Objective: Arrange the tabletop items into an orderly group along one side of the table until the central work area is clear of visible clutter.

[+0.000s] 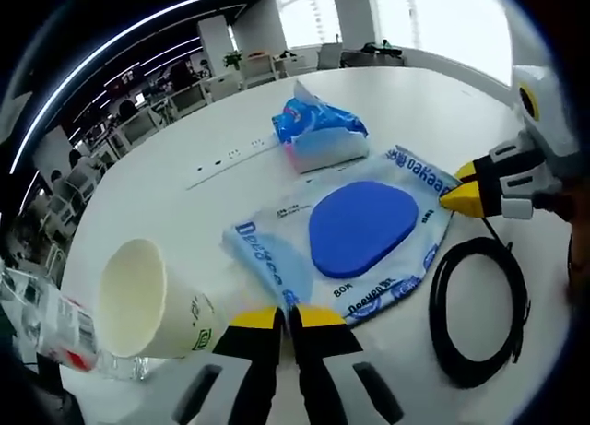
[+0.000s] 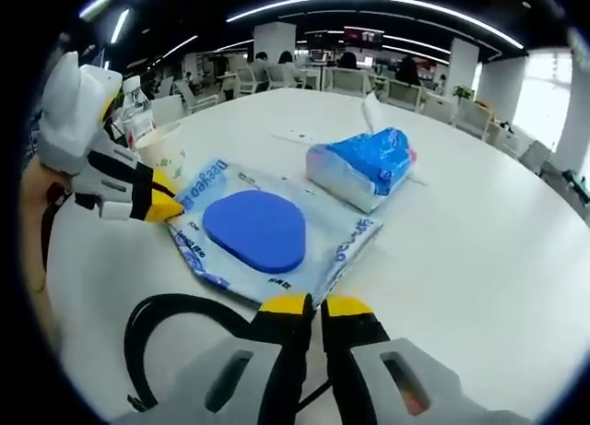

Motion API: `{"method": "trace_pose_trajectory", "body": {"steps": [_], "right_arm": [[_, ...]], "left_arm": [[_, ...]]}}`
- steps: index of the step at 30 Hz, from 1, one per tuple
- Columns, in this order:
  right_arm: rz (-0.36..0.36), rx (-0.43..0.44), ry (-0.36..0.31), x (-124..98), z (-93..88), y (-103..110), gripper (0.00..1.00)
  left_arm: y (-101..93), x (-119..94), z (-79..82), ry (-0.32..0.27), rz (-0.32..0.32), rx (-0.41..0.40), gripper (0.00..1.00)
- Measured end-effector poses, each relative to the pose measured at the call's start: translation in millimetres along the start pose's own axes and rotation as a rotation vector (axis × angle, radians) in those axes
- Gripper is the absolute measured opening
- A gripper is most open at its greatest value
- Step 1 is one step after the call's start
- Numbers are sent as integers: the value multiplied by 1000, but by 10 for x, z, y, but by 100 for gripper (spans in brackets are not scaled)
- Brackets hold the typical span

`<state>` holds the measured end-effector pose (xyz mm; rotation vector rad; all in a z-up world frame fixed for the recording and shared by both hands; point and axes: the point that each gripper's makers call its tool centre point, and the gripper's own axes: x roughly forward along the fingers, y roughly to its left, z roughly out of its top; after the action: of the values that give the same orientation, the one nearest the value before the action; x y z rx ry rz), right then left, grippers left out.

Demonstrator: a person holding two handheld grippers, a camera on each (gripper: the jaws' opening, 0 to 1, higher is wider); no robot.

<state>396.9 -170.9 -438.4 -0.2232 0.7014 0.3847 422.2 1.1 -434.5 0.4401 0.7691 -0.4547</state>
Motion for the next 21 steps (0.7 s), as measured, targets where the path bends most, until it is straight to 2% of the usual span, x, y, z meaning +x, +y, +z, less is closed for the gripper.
{"method": "trace_pose_trajectory", "body": {"steps": [11, 14, 17, 21], "right_arm": [[11, 11, -4, 5, -1, -14, 12], [20, -8, 8, -7, 8, -13, 13], [26, -8, 6, -43, 35, -44, 15], [27, -6, 2, -64, 38, -59, 17]], "left_arm": [[-25, -30, -45, 11, 4, 24, 8], [40, -82, -48, 30, 40, 77, 12], [65, -141, -9, 19, 62, 113, 12], [44, -179, 46, -9, 49, 108, 13]]}}
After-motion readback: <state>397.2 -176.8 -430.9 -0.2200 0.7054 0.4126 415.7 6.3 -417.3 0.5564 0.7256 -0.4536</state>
